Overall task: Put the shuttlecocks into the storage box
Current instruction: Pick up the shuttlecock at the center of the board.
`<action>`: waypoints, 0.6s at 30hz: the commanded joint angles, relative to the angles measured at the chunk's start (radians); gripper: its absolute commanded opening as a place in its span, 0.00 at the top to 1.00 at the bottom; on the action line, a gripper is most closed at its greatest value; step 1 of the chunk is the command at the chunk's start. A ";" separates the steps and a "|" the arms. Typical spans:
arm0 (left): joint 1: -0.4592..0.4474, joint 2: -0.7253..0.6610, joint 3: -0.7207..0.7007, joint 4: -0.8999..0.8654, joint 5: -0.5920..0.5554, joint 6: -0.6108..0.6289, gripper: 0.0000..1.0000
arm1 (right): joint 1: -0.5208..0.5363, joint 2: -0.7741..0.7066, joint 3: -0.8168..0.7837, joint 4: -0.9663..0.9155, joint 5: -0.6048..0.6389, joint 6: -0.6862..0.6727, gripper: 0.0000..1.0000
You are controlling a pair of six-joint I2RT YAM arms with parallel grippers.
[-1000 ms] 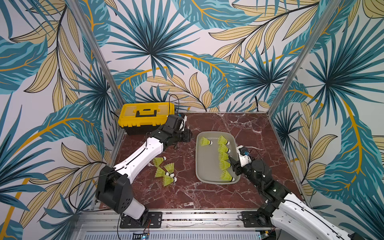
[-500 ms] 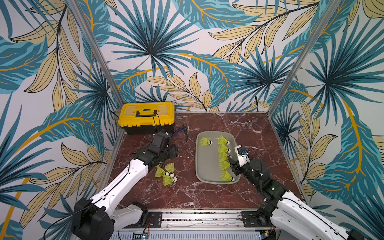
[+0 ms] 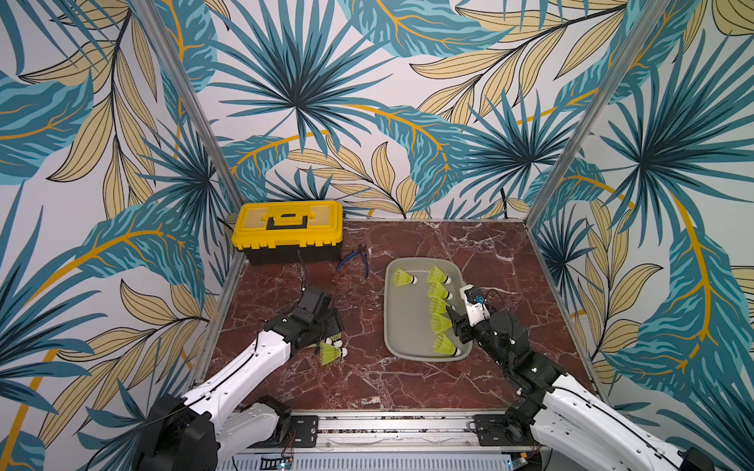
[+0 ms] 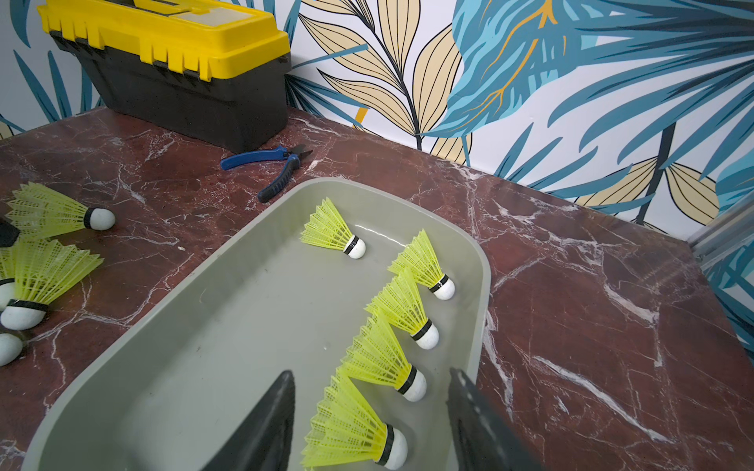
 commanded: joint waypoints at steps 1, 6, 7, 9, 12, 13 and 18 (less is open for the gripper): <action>-0.005 0.006 -0.033 0.056 0.001 -0.034 0.31 | 0.004 0.000 -0.009 0.017 -0.003 0.011 0.40; -0.004 0.047 -0.051 0.105 0.008 -0.033 0.31 | 0.004 0.000 -0.011 0.020 -0.003 0.012 0.40; -0.004 0.058 -0.051 0.118 0.010 -0.029 0.31 | 0.004 0.000 -0.011 0.021 -0.005 0.012 0.40; -0.004 0.081 -0.047 0.135 0.004 -0.019 0.32 | 0.004 0.000 -0.011 0.023 -0.006 0.012 0.40; 0.002 0.125 -0.030 0.151 -0.010 -0.002 0.35 | 0.004 0.001 -0.009 0.026 -0.008 0.013 0.40; 0.002 0.140 -0.026 0.159 -0.012 0.004 0.37 | 0.003 0.001 -0.008 0.024 -0.009 0.013 0.40; 0.008 0.208 -0.012 0.189 -0.015 0.013 0.39 | 0.003 -0.003 -0.005 0.017 -0.008 0.015 0.40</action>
